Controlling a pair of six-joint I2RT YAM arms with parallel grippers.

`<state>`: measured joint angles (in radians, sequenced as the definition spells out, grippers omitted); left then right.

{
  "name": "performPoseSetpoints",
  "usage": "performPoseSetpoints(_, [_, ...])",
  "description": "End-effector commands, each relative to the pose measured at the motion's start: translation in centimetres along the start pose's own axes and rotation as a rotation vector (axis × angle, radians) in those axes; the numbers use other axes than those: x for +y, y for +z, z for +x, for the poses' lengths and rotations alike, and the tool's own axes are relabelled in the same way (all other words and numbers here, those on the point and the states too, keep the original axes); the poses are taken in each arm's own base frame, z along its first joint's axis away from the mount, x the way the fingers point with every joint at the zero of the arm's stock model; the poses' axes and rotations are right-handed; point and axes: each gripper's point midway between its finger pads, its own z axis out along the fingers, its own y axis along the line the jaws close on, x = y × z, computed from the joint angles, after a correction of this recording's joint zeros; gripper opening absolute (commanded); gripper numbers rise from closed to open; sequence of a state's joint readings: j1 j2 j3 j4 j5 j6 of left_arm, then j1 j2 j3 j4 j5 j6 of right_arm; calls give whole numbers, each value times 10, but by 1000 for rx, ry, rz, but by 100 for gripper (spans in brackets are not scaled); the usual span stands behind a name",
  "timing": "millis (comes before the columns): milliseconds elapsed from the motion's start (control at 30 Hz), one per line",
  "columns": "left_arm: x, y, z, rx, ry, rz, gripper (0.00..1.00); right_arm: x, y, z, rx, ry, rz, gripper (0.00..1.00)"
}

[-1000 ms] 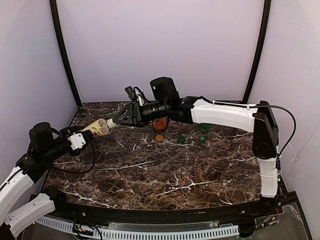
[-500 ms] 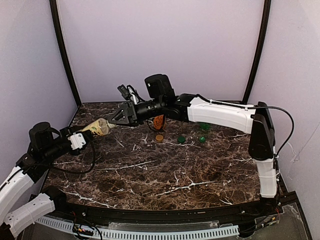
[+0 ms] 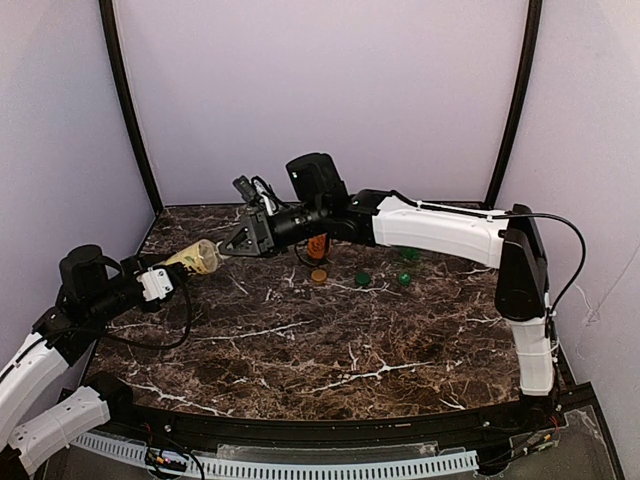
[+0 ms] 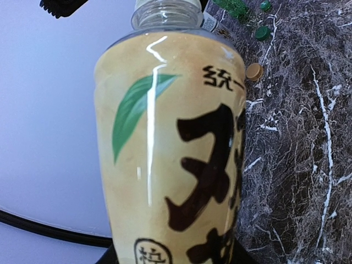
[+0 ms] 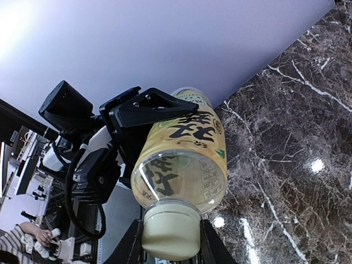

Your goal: Unscrew the bottle caps

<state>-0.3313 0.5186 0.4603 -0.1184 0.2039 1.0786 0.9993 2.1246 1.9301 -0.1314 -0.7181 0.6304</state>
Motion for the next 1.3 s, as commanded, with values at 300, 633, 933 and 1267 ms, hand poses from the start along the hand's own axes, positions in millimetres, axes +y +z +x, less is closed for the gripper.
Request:
performPoseSetpoints(300, [-73, -35, -44, -224, -133, 434, 1, 81, -14, 87, 73, -1413, -85, 0])
performPoseSetpoints(633, [-80, -41, -46, -228, -148, 486, 1, 50, -3, 82, 134, -2073, 244, 0])
performPoseSetpoints(933, [-81, -42, -46, -228, -162, 492, 1, 52, -2, 62, 9, -2329, 427, 0])
performPoseSetpoints(1267, [-83, -41, -44, -222, -156, 491, 1, 55, -4, 63, -18, -2349, 440, 0])
